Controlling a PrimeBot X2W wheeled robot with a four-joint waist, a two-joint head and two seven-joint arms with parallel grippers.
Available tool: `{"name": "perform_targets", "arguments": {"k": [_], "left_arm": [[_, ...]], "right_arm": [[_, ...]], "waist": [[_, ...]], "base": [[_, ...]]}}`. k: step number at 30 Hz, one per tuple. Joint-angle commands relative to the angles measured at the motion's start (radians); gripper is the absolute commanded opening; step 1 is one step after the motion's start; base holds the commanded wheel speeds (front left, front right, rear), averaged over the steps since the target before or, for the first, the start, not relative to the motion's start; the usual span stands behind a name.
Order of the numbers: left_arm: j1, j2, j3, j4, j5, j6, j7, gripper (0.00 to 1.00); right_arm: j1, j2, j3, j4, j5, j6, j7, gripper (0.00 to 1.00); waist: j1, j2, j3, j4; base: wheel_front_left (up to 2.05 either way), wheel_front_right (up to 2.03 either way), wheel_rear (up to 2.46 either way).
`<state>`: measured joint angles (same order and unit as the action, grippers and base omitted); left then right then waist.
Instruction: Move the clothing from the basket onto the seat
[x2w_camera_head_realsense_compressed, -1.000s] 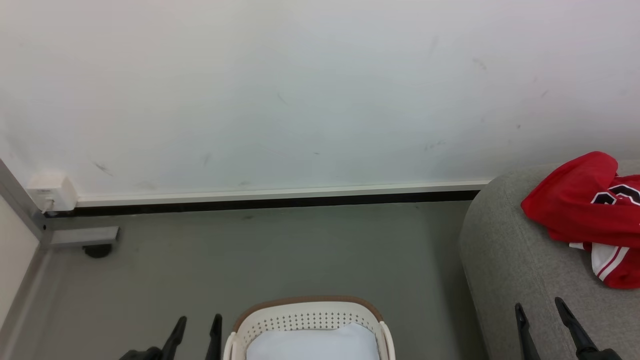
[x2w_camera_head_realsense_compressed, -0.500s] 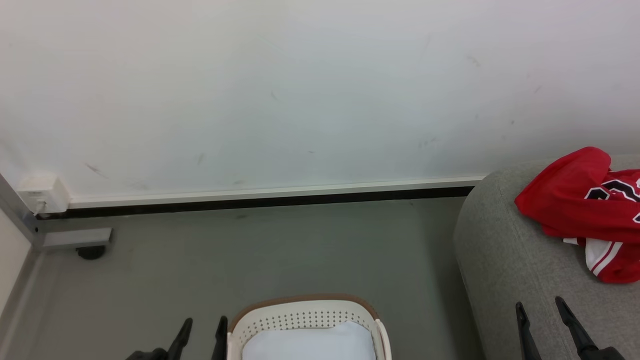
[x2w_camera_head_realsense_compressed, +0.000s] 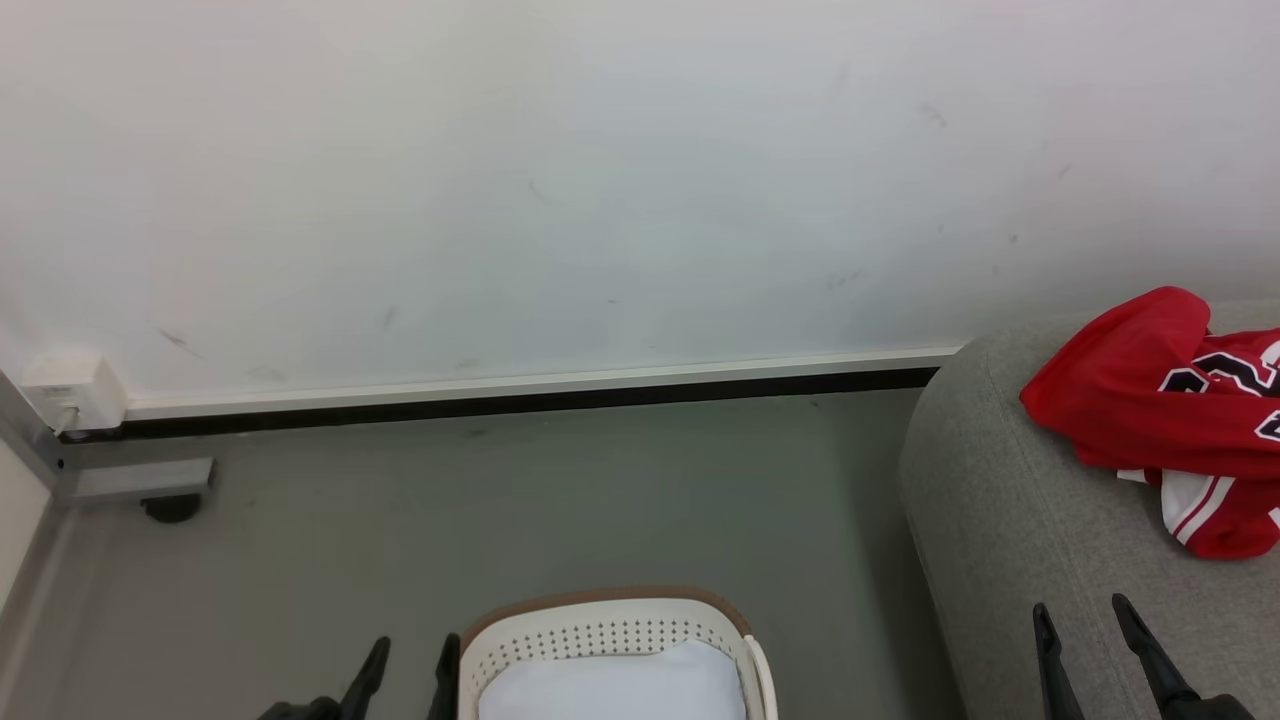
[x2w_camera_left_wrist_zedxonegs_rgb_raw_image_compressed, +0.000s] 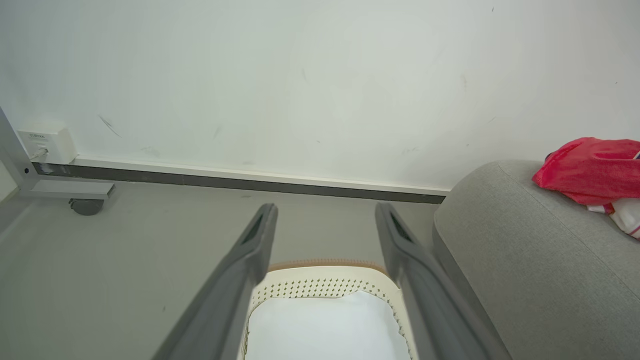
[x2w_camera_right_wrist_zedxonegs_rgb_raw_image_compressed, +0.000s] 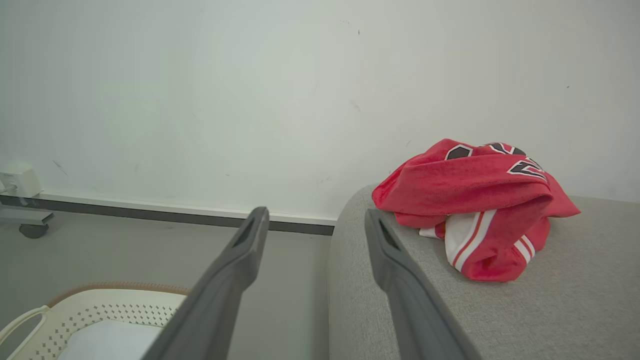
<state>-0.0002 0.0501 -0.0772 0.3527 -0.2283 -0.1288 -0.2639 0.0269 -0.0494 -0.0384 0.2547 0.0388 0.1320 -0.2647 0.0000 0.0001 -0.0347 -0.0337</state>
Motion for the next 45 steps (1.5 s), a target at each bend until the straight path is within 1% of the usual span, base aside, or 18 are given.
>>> {"name": "perform_targets", "arguments": {"k": [1,3,4,9,27,45], "left_arm": [[-0.002,0.002,-0.002,0.001,0.011,-0.001,-0.001,1.00],[-0.003,0.002,-0.008,0.003,0.003,-0.001,-0.001,1.00],[0.000,0.000,-0.009,0.001,-0.001,0.000,0.000,0.00],[0.019,-0.005,-0.015,0.040,-0.007,0.000,0.003,0.00],[-0.013,-0.004,0.034,0.004,-0.330,0.000,0.091,0.00],[-0.039,-0.002,0.074,-0.025,-0.593,-0.001,0.163,0.00]], "right_arm": [[-0.005,-0.002,0.000,0.001,0.006,-0.003,0.001,1.00],[-0.005,-0.002,0.000,0.002,0.006,-0.003,0.001,1.00],[0.000,0.000,0.000,0.002,0.007,0.000,0.000,0.00],[0.018,0.009,0.000,0.044,0.014,0.000,0.003,0.00],[-0.021,0.006,-0.019,0.029,0.380,0.000,0.091,0.00],[-0.051,0.003,-0.033,0.018,0.676,-0.001,0.163,0.00]], "waist": [[0.0000,-0.0001,0.001,0.000],[0.0000,-0.0001,0.002,-0.001],[0.0000,-0.0001,0.002,-0.001],[0.0000,-0.0001,0.002,-0.001],[0.0000,-0.0001,0.007,0.004],[0.0000,-0.0001,0.012,0.009]], "base": [[0.00,0.00,0.00],[0.00,0.00,0.00],[0.00,0.00,0.00],[0.00,0.00,0.00],[0.00,0.00,0.00],[0.00,0.00,0.00]]}}
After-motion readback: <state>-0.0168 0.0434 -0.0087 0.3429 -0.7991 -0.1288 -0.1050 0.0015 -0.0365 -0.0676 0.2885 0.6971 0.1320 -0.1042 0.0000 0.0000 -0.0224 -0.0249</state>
